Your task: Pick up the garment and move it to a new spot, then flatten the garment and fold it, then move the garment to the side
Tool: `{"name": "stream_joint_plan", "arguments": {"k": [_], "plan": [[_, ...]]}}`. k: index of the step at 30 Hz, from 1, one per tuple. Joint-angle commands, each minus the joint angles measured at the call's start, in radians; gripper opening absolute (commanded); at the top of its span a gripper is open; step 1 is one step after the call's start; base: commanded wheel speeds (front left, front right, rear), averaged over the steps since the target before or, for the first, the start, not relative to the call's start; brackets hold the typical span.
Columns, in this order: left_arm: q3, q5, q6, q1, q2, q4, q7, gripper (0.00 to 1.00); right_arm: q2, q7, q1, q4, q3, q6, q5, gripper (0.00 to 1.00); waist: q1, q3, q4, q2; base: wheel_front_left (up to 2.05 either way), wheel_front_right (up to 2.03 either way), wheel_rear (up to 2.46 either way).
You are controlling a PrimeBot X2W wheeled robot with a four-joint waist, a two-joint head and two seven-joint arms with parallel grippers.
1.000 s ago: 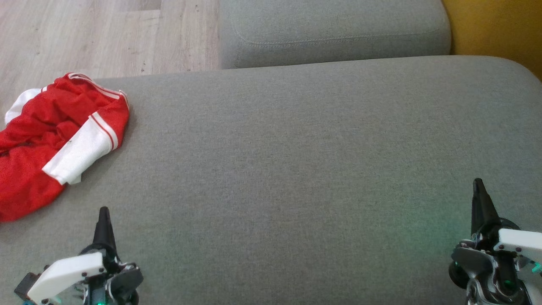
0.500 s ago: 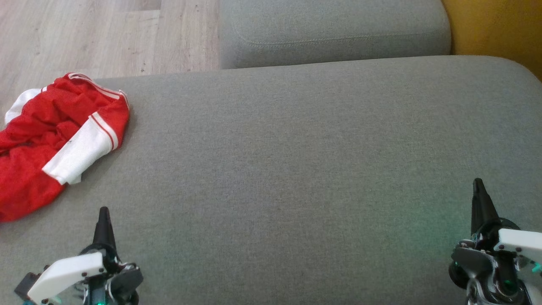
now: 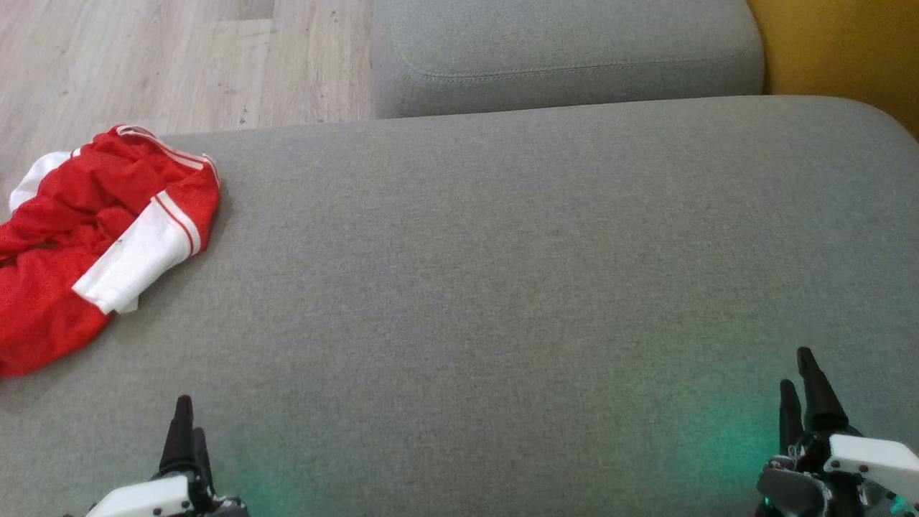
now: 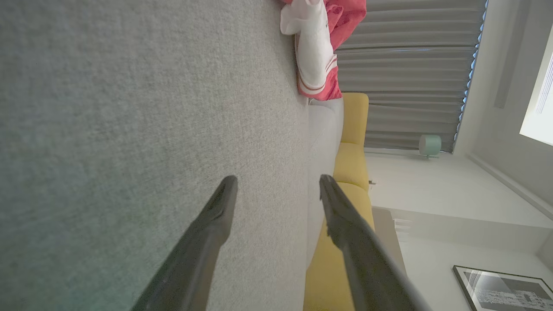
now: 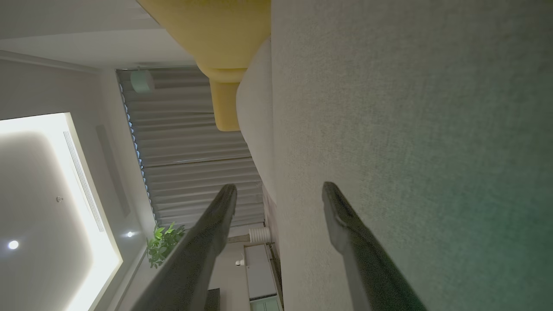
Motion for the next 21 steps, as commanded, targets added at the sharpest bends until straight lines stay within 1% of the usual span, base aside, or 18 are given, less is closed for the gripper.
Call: {"name": "stream_joint_plan", "arguments": {"k": [1, 9, 17, 21], "plan": [[-0.007, 0.006, 0.001, -0.041, 0.002, -0.039, -0.008, 1.0, -0.003, -0.011, -0.042, -0.036, 0.01, 0.0, -0.006, 1.0, 0.0, -0.001, 0.0, 0.0, 0.0, 0.0, 0.0], [-0.022, 0.031, 0.006, -0.026, 0.002, -0.065, -0.032, 1.0, -0.003, -0.035, -0.035, -0.039, 0.019, 0.001, -0.047, 1.0, 0.0, -0.007, 0.0, 0.0, 0.0, 0.0, 0.0], [-0.035, 0.109, 0.021, -0.02, 0.002, -0.1, -0.053, 1.0, -0.004, -0.056, -0.031, -0.058, 0.024, 0.001, -0.122, 1.0, 0.0, -0.011, 0.0, 0.0, 0.0, 0.0, 0.0], [-0.048, 0.167, 0.031, -0.017, 0.003, -0.121, -0.065, 1.0, -0.004, -0.067, -0.028, -0.077, 0.029, 0.002, -0.172, 1.0, 0.0, -0.013, 0.001, 0.0, 0.0, 0.0, 0.0]]}}
